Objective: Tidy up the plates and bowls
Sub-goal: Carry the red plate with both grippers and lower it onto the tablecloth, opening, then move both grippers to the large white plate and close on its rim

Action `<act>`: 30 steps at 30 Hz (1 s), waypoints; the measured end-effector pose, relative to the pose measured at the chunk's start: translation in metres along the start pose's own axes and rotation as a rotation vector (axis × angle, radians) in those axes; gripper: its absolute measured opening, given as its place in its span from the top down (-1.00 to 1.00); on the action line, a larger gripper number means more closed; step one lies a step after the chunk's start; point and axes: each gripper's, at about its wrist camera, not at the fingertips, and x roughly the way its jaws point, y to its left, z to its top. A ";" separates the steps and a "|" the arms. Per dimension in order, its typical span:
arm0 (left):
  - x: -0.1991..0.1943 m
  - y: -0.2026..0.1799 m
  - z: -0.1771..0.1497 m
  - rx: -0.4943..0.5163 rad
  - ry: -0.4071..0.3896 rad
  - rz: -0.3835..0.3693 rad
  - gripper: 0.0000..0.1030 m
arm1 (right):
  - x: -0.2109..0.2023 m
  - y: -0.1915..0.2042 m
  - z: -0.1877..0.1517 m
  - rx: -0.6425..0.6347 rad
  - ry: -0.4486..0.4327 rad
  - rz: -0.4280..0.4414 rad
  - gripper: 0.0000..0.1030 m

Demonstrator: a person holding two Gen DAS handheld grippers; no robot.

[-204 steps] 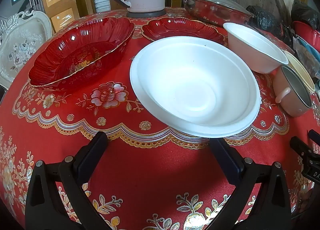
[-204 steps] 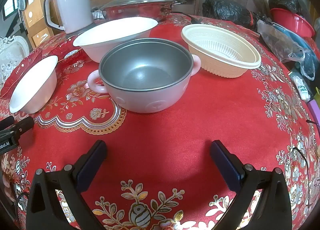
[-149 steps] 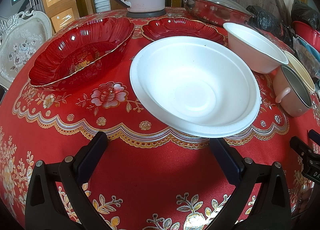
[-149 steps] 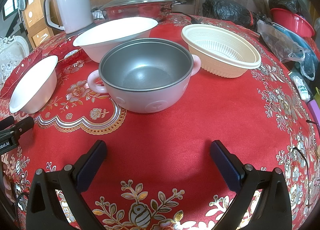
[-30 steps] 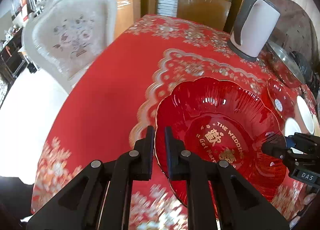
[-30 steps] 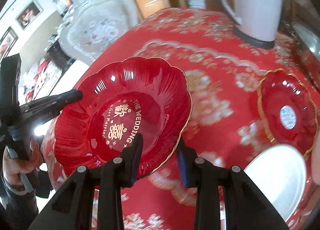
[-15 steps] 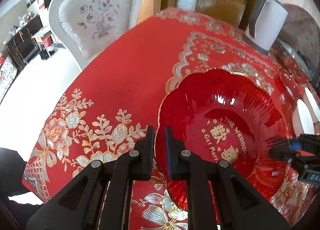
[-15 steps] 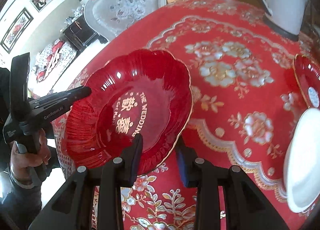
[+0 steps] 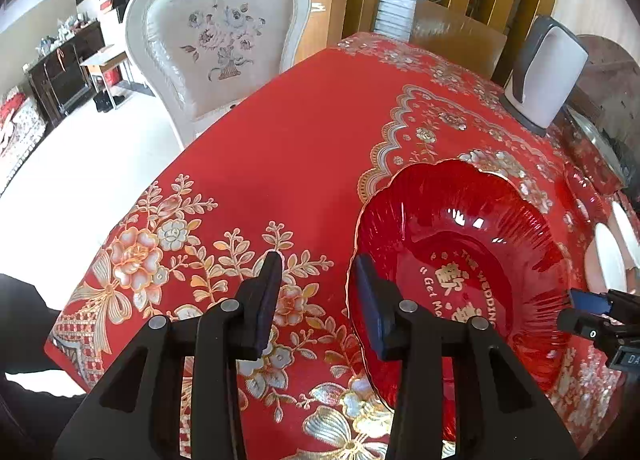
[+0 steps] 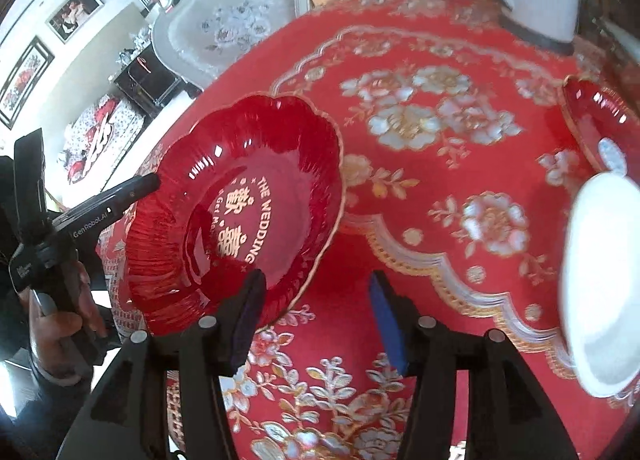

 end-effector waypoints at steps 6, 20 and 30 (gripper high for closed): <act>-0.020 0.006 0.016 -0.049 -0.006 -0.101 0.27 | -0.018 -0.013 -0.003 0.028 -0.033 0.021 -0.04; -0.050 -0.122 0.035 0.229 -0.067 -0.106 -0.31 | -0.104 -0.082 -0.012 0.165 -0.198 -0.030 -0.05; -0.039 -0.227 0.029 0.353 -0.039 -0.266 -0.31 | -0.174 -0.160 -0.045 0.348 -0.314 -0.143 -0.15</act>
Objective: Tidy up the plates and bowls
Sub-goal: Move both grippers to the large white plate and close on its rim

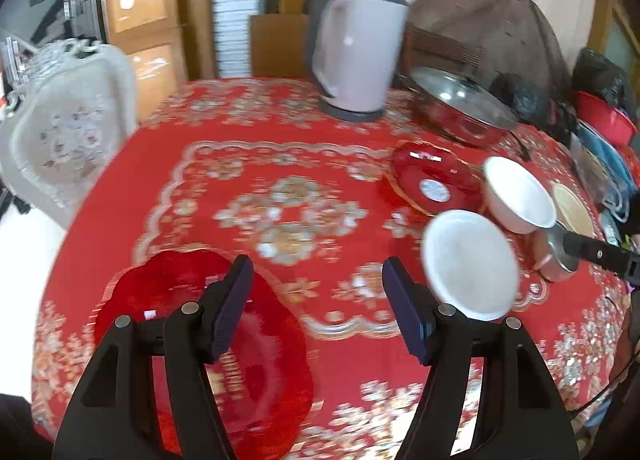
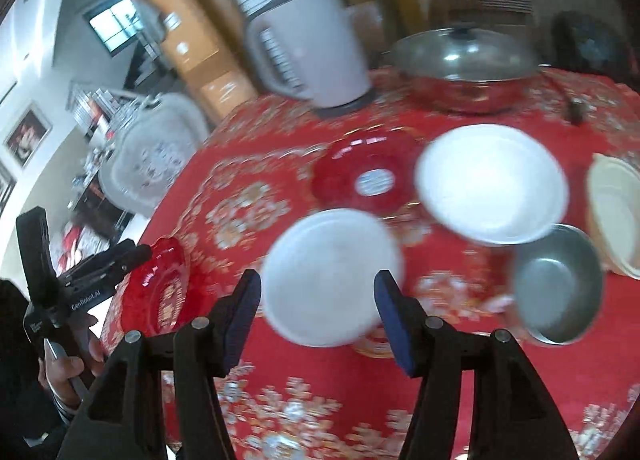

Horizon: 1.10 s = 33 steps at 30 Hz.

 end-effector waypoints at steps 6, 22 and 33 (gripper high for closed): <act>0.020 -0.040 0.015 0.026 0.052 -0.071 -0.31 | -0.021 -0.047 0.011 0.098 -0.051 -0.040 -0.15; 0.086 -0.172 0.067 0.121 0.184 -0.154 -0.31 | -0.001 -0.145 0.042 0.269 -0.026 -0.090 -0.15; 0.152 -0.203 0.091 0.088 0.305 -0.182 -0.31 | 0.027 -0.168 0.043 0.319 0.022 -0.031 -0.15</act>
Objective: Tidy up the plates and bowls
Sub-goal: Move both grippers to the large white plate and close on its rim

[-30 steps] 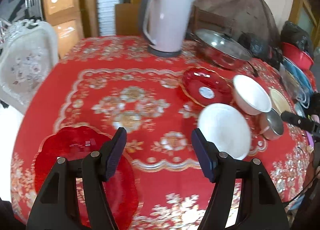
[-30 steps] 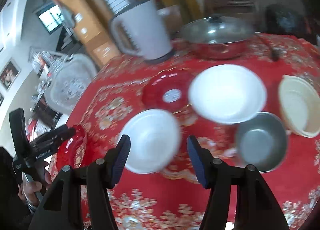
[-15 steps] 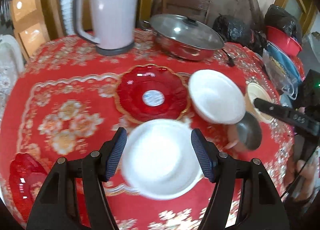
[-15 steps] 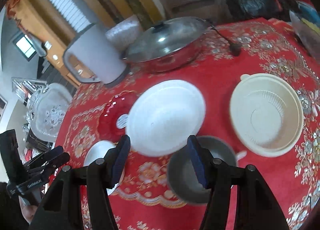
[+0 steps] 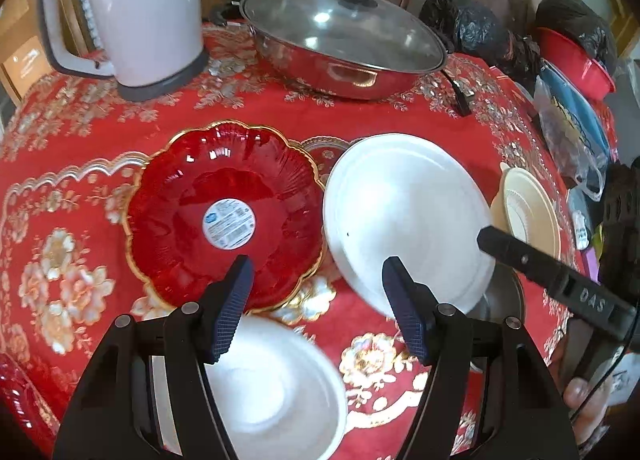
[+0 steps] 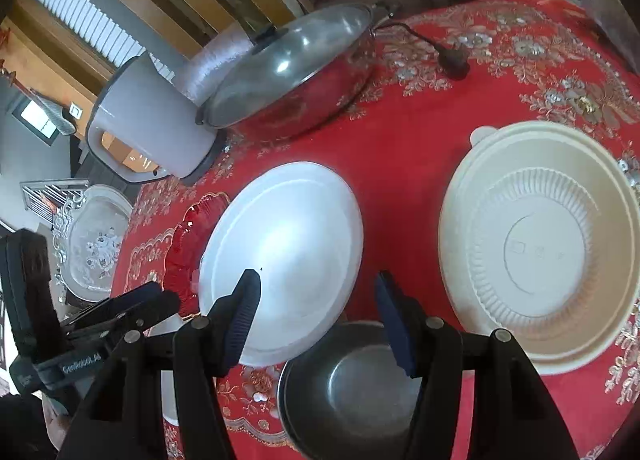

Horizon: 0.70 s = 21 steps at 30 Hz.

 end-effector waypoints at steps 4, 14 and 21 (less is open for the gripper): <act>0.014 0.002 0.007 -0.024 0.032 -0.032 -0.31 | 0.008 -0.001 0.002 -0.004 0.014 0.003 -0.15; 0.025 -0.012 0.019 0.012 0.031 -0.055 -0.31 | 0.016 0.002 0.006 -0.017 0.017 0.001 -0.15; 0.040 -0.020 0.021 0.056 0.052 -0.033 -0.21 | 0.017 0.007 0.009 -0.063 -0.021 -0.014 -0.15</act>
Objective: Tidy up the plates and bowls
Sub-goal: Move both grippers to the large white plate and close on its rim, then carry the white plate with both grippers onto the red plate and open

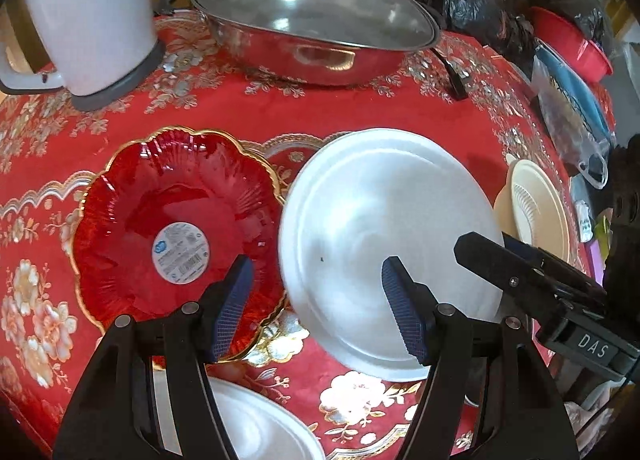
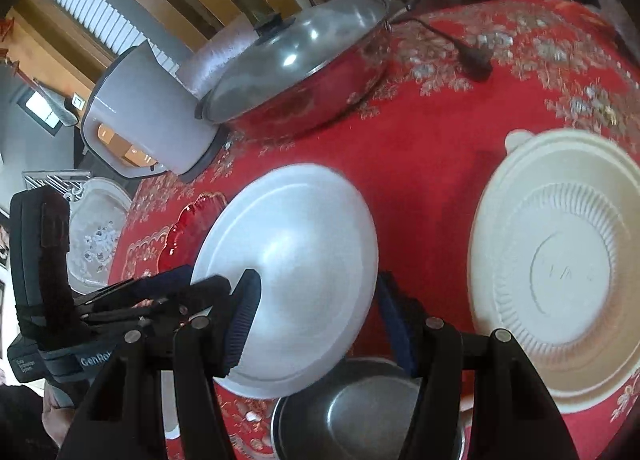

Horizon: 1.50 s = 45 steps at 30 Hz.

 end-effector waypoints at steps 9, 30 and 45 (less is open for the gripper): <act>0.003 0.000 0.001 0.009 -0.031 0.031 0.59 | 0.004 -0.002 0.002 -0.039 -0.039 -0.030 0.02; 0.000 0.000 -0.003 -0.002 -0.054 0.076 0.59 | 0.003 0.010 -0.003 -0.166 -0.034 -0.136 0.53; -0.010 0.002 -0.006 0.011 -0.092 0.097 0.70 | -0.006 0.009 -0.006 -0.168 -0.048 -0.130 0.73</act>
